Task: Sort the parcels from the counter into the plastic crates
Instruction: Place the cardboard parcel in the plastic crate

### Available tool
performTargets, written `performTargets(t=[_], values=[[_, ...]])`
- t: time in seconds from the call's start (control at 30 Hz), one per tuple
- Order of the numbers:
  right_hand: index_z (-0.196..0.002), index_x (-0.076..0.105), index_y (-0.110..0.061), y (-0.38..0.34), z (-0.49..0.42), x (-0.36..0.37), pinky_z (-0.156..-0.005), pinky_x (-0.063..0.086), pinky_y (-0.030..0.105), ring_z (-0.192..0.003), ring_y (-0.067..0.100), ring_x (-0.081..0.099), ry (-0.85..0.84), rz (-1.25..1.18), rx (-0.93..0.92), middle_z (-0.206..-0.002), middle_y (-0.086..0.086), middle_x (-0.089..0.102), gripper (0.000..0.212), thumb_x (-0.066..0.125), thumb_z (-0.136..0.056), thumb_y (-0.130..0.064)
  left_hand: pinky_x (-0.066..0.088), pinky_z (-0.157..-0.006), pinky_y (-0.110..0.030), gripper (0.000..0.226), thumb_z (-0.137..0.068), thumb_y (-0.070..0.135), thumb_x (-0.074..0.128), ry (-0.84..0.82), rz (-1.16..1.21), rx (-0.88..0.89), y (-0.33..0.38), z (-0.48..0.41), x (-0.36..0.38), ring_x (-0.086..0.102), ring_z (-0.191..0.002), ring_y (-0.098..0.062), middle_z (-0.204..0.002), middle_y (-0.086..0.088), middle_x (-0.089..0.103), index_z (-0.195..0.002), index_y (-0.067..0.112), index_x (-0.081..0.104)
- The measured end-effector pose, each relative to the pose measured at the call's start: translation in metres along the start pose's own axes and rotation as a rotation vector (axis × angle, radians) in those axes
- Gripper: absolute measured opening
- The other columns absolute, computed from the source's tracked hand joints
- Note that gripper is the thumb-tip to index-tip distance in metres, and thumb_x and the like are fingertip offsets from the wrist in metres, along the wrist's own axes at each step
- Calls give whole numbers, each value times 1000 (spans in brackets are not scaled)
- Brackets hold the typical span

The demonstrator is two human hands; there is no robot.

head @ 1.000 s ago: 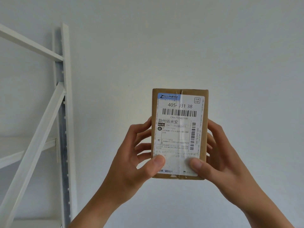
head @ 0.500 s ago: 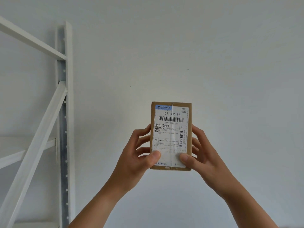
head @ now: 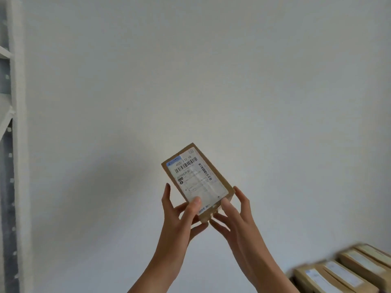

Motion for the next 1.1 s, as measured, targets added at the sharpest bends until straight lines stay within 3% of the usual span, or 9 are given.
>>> performTargets(t=[0.1, 0.2, 0.33, 0.47, 0.57, 0.67, 0.77, 0.93, 1.1], values=[[-143, 48, -32, -5, 14, -33, -107, 53, 47, -113, 24, 73, 93, -10, 1, -119, 1, 78, 65, 73, -85, -43, 59, -101, -45, 116, -54, 72, 80, -30, -12, -83, -30, 4, 44, 73, -115, -16, -131, 4, 69, -147, 69, 11], [-139, 51, -29, -17, 25, -92, -96, 58, 45, -106, 27, 76, 222, 39, 4, -114, 2, 79, 67, 82, -81, -44, 57, -104, -40, 115, -57, 81, 79, -79, 7, -131, -50, 2, 86, 71, -114, -6, -122, 14, 72, -149, 67, 12], [-139, 49, -28, -47, 55, -185, -85, 58, 41, -101, 25, 76, 335, 158, 11, -110, 3, 80, 72, 74, -74, -45, 52, -110, -46, 80, -80, 73, 74, -174, 58, -201, -65, -12, 132, 67, -122, -15, -113, 12, 77, -148, 42, 44], [-136, 54, -24, -80, 92, -284, -91, 59, 48, -102, 23, 76, 454, 265, 26, -109, 3, 79, 73, 72, -71, -55, 52, -111, -49, 57, -90, 64, 69, -511, -59, -318, -89, -3, 208, 70, -116, -24, -121, -3, 76, -134, 27, 66], [-126, 62, -18, -108, 122, -352, -84, 60, 42, -97, 21, 76, 538, 323, 22, -105, 5, 79, 61, 69, -77, -54, 55, -106, -45, 61, -87, 65, 70, -646, -127, -342, -112, 15, 278, 73, -112, -25, -119, -3, 77, -133, 26, 64], [-119, 67, -17, -133, 152, -415, -78, 60, 37, -91, 18, 76, 610, 394, 34, -98, 3, 79, 35, 65, -95, -42, 59, -99, -40, 66, -78, 64, 69, -705, -135, -341, -132, 32, 351, 77, -104, -23, -112, -1, 79, -131, 24, 62], [-121, 70, -21, -157, 180, -472, -82, 61, 39, -98, 21, 76, 692, 449, 50, -105, 7, 79, 32, 63, -97, -42, 62, -95, -41, 66, -83, 65, 75, -768, -120, -341, -153, 50, 420, 77, -101, -25, -111, 0, 79, -133, 25, 59], [-117, 75, -22, -192, 223, -546, -90, 63, 45, -97, 25, 76, 795, 500, 87, -100, 5, 80, 29, 64, -98, -42, 64, -87, -39, 44, -96, 48, 68, -854, -79, -365, -184, 82, 514, 79, -96, -24, -109, 0, 80, -131, 23, 62], [-112, 78, -19, -212, 248, -601, -89, 63, 44, -91, 22, 76, 868, 511, 104, -94, 5, 80, 28, 64, -99, -40, 64, -84, -40, 58, -84, 55, 73, -909, -51, -388, -210, 96, 585, 79, -96, -27, -109, -3, 80, -128, 18, 62]])
Point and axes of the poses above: each hand's wrist, its own z-axis away from the middle knuckle, its own x-axis out of the palm, y = z × x, the point moved 3 cm from there along -z, towards the middle knuckle
